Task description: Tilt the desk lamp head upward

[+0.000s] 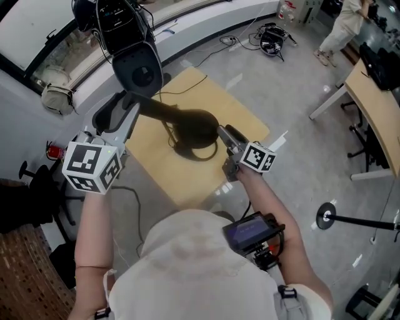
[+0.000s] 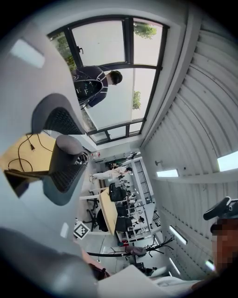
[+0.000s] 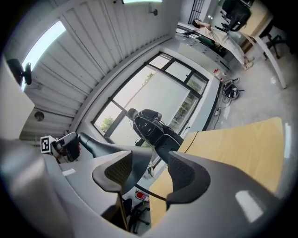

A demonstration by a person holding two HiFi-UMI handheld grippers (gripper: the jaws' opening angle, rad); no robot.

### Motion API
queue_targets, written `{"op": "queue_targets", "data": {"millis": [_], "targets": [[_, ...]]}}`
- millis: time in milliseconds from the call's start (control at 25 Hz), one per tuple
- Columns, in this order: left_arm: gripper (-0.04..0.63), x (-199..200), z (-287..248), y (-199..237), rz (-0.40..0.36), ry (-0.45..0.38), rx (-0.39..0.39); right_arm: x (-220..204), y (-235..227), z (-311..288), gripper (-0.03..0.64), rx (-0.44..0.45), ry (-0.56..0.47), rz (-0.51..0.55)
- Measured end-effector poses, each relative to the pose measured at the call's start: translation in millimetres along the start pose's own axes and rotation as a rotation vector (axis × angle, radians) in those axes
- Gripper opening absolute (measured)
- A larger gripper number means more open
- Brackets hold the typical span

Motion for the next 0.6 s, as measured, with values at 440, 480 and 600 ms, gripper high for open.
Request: {"op": "queue_targets", "data": {"millis": [440, 480, 600], "targets": [[0.229, -5.2, -13.8, -11.9, -0.040, 0.065, -0.014, -4.4, -4.3, -8.6, 0.244, 0.091, -0.042, -0.163], [0.230, -5.6, -13.8, -12.6, -0.044, 0.067, -0.016, -5.2, -3.6, -9.7, 0.250, 0.108, -0.049, -0.183], [0.230, -3.6, -13.3, -15.7, -0.075, 0.067, -0.018, -4.8, 2.0, -16.4, 0.248, 0.153, -0.054, -0.210]]}}
Point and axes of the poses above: the fingertips, and each gripper's own axes: z backward along the fingers, y to its left, x out of its top, the point moved 10 cm from there along z, backward along the fingers, and after that the axes turned 14 degrees about x, right-handed, at the moved point
